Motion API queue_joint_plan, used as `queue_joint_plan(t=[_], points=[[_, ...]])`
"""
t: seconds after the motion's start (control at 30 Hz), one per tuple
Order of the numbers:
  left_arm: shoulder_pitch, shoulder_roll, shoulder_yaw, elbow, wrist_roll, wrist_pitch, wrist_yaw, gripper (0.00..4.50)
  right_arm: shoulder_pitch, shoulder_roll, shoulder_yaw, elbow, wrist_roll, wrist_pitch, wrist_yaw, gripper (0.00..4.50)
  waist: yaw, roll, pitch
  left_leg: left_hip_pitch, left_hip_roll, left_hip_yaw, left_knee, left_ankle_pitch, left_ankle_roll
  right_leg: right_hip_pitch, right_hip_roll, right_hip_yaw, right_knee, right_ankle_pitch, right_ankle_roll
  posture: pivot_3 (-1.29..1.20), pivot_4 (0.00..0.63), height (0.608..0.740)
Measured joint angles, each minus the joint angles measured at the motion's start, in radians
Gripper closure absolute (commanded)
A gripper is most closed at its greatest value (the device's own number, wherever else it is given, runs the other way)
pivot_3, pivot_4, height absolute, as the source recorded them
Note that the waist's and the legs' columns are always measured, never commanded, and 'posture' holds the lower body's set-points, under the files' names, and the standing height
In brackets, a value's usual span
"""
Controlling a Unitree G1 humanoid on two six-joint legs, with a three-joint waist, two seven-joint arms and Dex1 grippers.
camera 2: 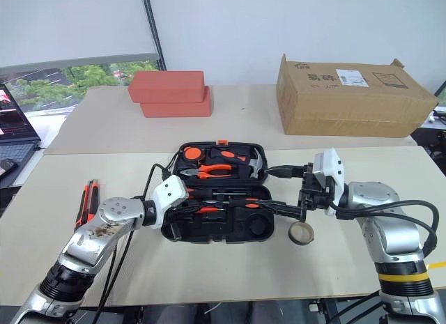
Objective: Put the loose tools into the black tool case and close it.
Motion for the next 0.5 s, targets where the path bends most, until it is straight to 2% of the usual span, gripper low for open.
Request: queue_joint_plan(t=[0.17,0.23,0.33,0.47,0.5], points=[[0.011,0.007,0.006,0.000,0.000,-0.026,0.010,4.43,0.000,0.000,0.000,0.000,0.000,0.000,0.001,0.00,-0.001,0.000,0.000,0.000,0.000,0.000,0.000,0.000,0.000,0.000,0.000,0.000,0.000,0.000,0.000,0.00,0.150,0.711],[0.036,-0.012,0.053,0.000,-0.017,-0.035,0.031,4.43,-0.001,0.000,0.000,0.004,0.000,0.000,0.004,0.00,-0.002,0.000,0.000,0.000,0.001,0.000,-0.001,0.000,0.000,-0.001,0.000,0.001,0.000,0.000,0.000,0.00,0.150,0.711],[0.054,-0.083,0.165,-0.016,-0.088,-0.037,0.083,4.43,-0.021,0.005,0.006,0.021,0.000,0.000,0.018,0.00,0.000,0.000,0.000,-0.001,0.000,0.000,0.000,0.000,0.000,-0.001,-0.001,0.000,0.000,0.000,0.000,0.00,0.150,0.711],[0.073,-0.127,0.305,-0.106,-0.154,0.003,0.175,4.43,-0.059,0.029,0.016,0.032,0.002,0.000,0.033,0.00,-0.003,0.000,0.000,0.000,0.000,0.000,-0.001,0.000,0.000,-0.001,-0.001,0.001,0.000,0.000,0.000,0.00,0.150,0.711],[0.106,-0.134,0.365,-0.135,-0.173,0.036,0.218,4.19,-0.079,0.044,0.026,0.040,0.003,0.000,0.040,0.00,-0.008,0.000,0.000,0.000,0.001,0.000,-0.001,0.001,-0.001,-0.001,-0.001,0.002,0.000,0.000,0.000,0.00,0.150,0.711]])
